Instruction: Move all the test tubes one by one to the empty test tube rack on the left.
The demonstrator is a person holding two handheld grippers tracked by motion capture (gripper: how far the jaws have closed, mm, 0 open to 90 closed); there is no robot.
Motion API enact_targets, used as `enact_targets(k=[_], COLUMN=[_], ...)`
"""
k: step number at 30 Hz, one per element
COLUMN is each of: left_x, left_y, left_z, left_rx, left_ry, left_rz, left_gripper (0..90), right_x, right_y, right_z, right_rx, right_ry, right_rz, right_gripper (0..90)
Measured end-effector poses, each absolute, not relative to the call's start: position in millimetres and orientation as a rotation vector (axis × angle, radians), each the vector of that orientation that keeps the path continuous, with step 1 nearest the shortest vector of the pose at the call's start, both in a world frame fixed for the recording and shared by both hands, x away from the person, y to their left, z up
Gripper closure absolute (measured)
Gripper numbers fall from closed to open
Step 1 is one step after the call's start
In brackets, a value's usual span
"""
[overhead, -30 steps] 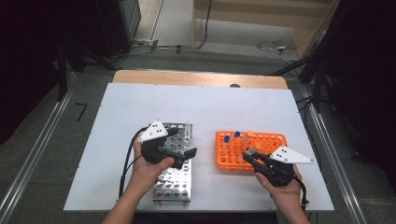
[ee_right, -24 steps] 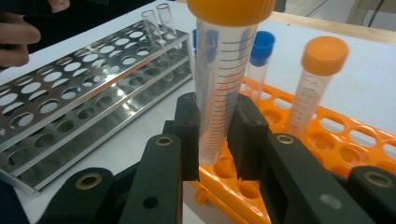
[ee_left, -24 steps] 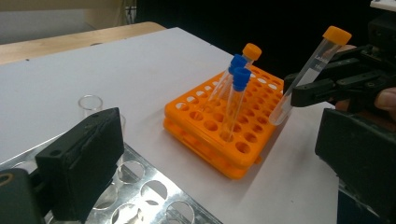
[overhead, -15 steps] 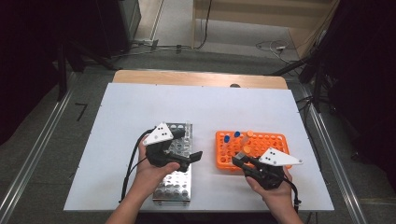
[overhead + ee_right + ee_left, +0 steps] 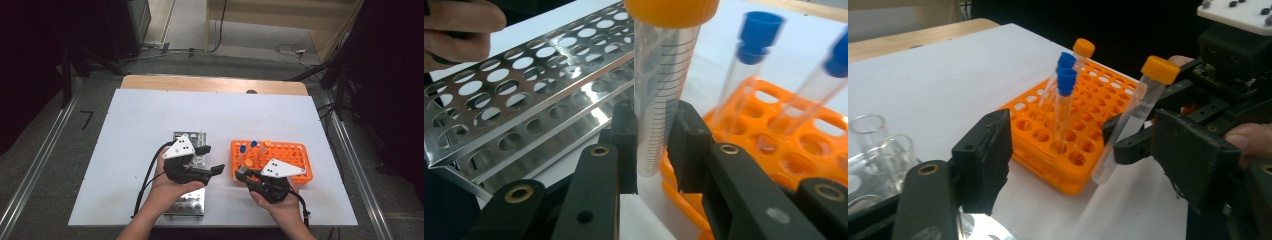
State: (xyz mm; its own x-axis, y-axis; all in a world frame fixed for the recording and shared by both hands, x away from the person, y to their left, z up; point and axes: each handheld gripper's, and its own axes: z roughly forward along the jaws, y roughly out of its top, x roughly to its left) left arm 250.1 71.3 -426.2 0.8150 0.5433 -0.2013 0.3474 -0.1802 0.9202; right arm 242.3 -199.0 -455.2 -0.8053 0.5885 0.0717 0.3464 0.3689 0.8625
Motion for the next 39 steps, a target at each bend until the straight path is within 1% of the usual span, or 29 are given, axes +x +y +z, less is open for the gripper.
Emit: enact_targets(k=[4,6,13,23,30,39], left_x=[248,247,246,244,243,242], left_y=[66,63,54,41,39,39], left_z=[-428,-428,-431,-434,-433,-431], left_rx=[1.794,1.807,1.832,1.872,1.885,1.897], left_ry=[0.634,0.616,0.576,0.544,0.534,0.520], left_rz=[0.171,0.160,0.122,0.122,0.149,0.214], left_gripper=[39.3,42.7,52.5,65.5,69.8,74.7], right_x=[242,242,242,240,239,240], right_y=[-190,-186,-181,-174,-173,-175], right_z=[-457,-458,-460,-459,-458,-458], right_rx=[0.817,0.809,0.796,0.730,0.718,0.728], right_ry=[2.410,2.418,2.444,2.489,2.490,2.492], right_rz=[1.402,1.400,1.398,1.390,1.391,1.420], right_gripper=[72.8,72.8,72.8,72.8,72.8,72.6])
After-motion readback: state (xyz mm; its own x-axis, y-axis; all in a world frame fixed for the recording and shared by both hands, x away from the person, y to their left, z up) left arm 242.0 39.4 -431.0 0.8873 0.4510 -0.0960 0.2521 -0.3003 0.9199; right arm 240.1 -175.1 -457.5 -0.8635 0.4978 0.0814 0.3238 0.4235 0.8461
